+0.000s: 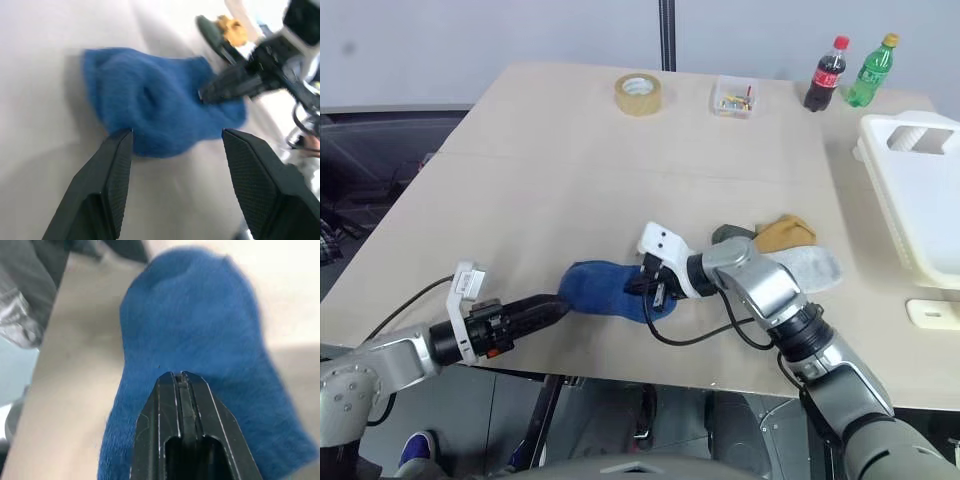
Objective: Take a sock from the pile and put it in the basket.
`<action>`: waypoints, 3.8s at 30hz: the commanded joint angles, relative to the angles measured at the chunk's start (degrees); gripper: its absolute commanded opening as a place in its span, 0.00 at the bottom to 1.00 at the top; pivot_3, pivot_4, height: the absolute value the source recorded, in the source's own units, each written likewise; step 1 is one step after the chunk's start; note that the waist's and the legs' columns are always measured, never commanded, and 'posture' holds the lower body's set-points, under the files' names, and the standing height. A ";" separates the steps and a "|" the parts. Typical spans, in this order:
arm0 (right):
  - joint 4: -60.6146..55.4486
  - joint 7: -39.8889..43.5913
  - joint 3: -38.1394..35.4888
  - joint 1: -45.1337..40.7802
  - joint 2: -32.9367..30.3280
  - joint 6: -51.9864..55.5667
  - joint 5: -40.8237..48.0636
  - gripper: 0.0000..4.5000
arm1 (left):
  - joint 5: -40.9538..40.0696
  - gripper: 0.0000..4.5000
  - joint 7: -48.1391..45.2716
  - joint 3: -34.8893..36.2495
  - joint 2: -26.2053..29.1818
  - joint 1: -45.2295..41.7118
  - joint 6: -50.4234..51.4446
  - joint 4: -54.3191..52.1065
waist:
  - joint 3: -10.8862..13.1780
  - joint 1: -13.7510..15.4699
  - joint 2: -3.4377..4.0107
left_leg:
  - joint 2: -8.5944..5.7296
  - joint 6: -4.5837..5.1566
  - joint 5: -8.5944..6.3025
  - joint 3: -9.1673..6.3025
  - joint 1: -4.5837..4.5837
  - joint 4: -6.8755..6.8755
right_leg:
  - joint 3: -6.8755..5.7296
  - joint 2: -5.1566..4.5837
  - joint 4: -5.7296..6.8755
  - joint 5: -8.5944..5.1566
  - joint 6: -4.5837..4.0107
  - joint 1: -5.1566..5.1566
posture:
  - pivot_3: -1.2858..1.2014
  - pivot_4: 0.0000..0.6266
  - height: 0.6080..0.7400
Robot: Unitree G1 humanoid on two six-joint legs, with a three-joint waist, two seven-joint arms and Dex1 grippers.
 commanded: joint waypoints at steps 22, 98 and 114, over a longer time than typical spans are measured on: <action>-0.59 -0.64 1.35 0.99 -1.54 -2.38 -4.92 0.01 | 5.68 0.67 -14.10 -12.13 1.38 -16.52 -0.04 9.61 | -0.06 0.04 -0.07 | 0.00 -0.01 0.00 0.00 0.07 0.00 | 0.01 0.00 -0.01 0.01 0.02 0.07 | 0.52 0.24 1.00; 1.52 -33.60 -48.50 -3.56 -4.56 3.72 17.55 0.01 | 22.37 0.67 3.85 -22.89 -20.97 -17.83 -27.20 -9.64 | 0.12 2.01 0.24 | 0.02 0.07 -0.01 0.01 -0.04 0.31 | -0.02 0.09 -0.03 0.03 0.06 0.26 | 0.52 0.24 1.00; 67.84 -60.33 -56.06 -31.48 -17.74 -35.16 1.11 0.01 | 26.21 0.67 0.05 -26.55 -23.86 -27.02 -30.67 -1.77 | 0.16 0.07 0.34 | 0.13 0.20 0.06 0.57 -0.03 0.13 | 0.30 0.56 -0.07 0.05 0.13 0.17 | 0.52 0.24 1.00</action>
